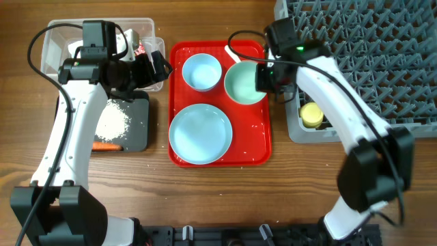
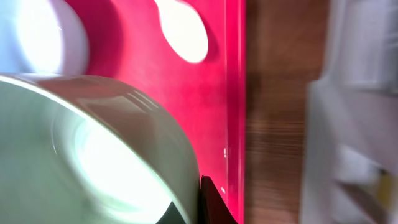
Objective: Sort waste into correct bins and load items into the dishwasher rack
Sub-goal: 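Carry the green bowl with the right gripper and set it in the rack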
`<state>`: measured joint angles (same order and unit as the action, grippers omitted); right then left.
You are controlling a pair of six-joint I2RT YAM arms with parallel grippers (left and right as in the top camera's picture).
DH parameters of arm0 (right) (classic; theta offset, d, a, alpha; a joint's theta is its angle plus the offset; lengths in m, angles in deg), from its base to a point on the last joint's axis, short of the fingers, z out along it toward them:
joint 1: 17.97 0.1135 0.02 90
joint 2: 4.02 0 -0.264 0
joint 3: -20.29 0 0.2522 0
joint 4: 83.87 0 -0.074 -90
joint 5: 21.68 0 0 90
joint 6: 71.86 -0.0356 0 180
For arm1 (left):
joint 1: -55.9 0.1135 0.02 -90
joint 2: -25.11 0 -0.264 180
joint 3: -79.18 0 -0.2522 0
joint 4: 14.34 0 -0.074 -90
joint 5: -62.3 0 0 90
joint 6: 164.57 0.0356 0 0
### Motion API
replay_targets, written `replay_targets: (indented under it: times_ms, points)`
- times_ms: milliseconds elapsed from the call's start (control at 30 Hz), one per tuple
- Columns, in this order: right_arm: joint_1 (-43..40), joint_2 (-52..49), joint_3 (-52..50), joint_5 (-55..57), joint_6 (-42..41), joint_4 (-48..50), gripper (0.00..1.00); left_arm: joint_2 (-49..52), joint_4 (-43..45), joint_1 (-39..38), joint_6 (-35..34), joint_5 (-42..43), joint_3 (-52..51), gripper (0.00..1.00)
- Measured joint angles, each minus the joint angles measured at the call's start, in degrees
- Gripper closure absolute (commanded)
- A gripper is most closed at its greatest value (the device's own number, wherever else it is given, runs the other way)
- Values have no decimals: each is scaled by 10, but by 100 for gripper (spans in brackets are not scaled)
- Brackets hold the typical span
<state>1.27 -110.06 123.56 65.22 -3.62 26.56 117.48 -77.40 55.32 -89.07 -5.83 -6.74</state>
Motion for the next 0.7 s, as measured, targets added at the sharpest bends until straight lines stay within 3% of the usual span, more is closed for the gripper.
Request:
replay_targets:
  times_ms: [267,467,700]
  points:
    - [-19,125,8,190,-5,-3,96,0,0,0,0,0,0,0]
    - [-45,119,9,383,-12,13,96,0,0,0,0,0,0,0]
    - [-54,107,9,518,-14,36,96,0,0,0,0,0,0,0]
